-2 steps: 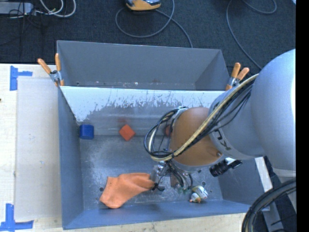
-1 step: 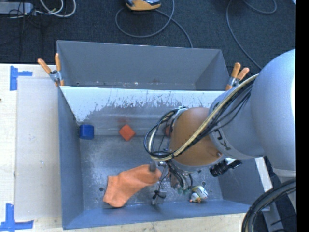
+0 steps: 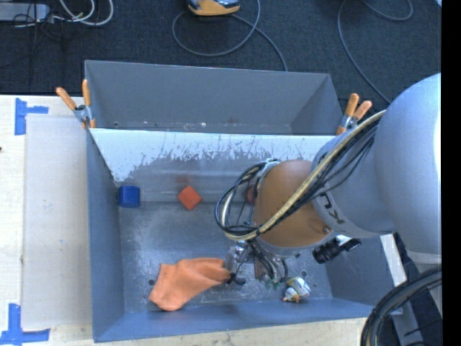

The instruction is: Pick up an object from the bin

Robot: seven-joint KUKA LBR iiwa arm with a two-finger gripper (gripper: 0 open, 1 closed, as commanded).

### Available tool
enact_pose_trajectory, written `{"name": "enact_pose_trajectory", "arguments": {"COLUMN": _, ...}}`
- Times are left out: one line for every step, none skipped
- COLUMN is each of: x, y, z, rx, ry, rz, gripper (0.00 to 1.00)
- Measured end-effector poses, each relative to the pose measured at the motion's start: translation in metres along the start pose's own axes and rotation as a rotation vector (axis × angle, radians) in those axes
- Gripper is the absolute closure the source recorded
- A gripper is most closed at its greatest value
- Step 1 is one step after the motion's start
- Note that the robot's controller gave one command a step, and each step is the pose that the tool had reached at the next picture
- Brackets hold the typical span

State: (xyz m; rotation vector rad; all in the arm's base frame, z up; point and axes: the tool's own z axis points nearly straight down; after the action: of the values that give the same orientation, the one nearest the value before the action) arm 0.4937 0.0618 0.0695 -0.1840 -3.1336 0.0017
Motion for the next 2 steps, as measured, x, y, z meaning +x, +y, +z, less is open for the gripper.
{"name": "enact_pose_trajectory", "arguments": {"x": 0.0001, "y": 0.0, "z": 0.0002, "rx": 0.0, "ry": 0.0, "rz": 0.0, "gripper": 0.0}}
{"name": "enact_pose_trajectory", "arguments": {"x": 0.0, "y": 0.0, "z": 0.0, "rx": 0.0, "ry": 0.0, "rz": 0.0, "gripper": 1.0}}
